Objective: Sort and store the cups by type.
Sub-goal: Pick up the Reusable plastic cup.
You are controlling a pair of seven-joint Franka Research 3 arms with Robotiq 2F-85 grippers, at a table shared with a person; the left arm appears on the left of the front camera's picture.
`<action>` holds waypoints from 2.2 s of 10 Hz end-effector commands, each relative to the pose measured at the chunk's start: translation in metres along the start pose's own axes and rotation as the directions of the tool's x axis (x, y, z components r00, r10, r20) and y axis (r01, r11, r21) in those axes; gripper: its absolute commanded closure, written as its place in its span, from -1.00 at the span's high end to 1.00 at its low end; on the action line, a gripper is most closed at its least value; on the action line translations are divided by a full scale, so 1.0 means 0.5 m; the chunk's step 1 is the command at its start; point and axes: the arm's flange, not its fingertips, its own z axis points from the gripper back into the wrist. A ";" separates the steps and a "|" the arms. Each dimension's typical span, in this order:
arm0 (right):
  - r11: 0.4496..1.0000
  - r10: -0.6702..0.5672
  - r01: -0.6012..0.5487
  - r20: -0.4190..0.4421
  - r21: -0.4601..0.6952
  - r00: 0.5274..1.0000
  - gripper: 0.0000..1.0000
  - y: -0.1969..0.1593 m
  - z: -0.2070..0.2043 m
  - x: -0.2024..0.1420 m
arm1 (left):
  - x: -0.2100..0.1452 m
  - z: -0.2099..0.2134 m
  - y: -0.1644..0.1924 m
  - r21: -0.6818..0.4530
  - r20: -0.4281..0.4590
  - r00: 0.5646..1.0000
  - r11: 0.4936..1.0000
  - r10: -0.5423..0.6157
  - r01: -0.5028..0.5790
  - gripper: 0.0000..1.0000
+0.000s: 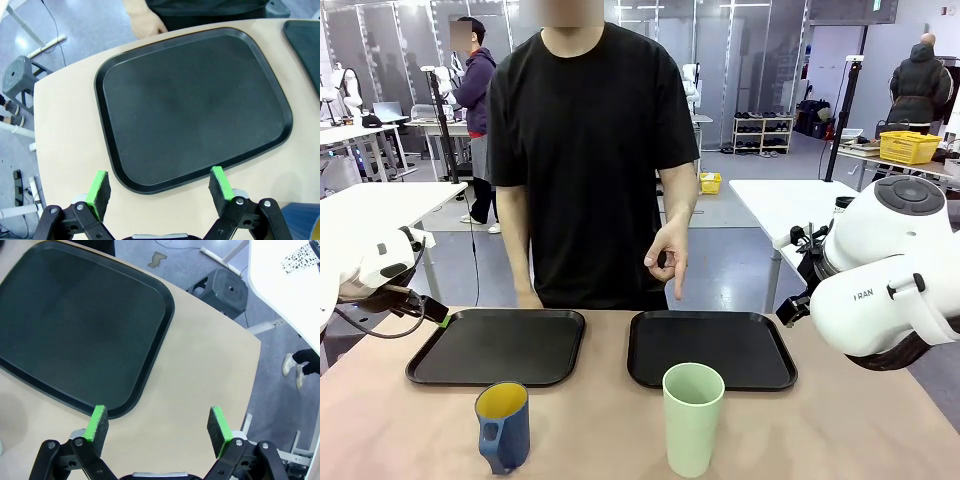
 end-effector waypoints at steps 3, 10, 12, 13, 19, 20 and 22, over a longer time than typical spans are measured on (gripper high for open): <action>1.000 0.006 -0.006 0.002 -0.004 1.000 1.00 0.002 -0.003 -0.002 | -0.002 0.000 0.003 0.004 -0.002 1.000 1.000 -0.003 0.003 1.00; 0.593 0.799 -0.796 0.033 0.122 0.601 1.00 0.005 0.062 -0.083 | -0.002 0.000 0.003 0.004 -0.002 1.000 1.000 -0.003 0.003 1.00; 0.556 0.821 -0.815 0.045 0.165 0.569 1.00 0.011 0.053 -0.088 | -0.002 0.000 0.003 0.004 -0.002 1.000 1.000 -0.003 0.003 1.00; 0.611 0.786 -0.781 0.024 0.130 0.618 1.00 0.043 0.020 -0.034 | -0.002 0.000 0.003 0.004 -0.002 1.000 1.000 -0.003 0.003 1.00; 0.437 0.858 -0.852 0.150 0.287 0.491 1.00 0.043 -0.020 -0.071 | -0.002 0.000 0.003 0.004 -0.002 1.000 1.000 -0.003 0.003 1.00; 0.390 0.870 -0.867 0.183 0.309 0.457 1.00 0.057 -0.022 -0.101 | -0.002 0.000 0.003 0.004 -0.002 1.000 1.000 -0.003 0.003 1.00; 0.239 0.863 -0.911 0.357 0.335 0.358 1.00 0.078 -0.015 -0.158 | -0.002 0.000 0.003 0.004 -0.002 1.000 1.000 -0.003 0.003 1.00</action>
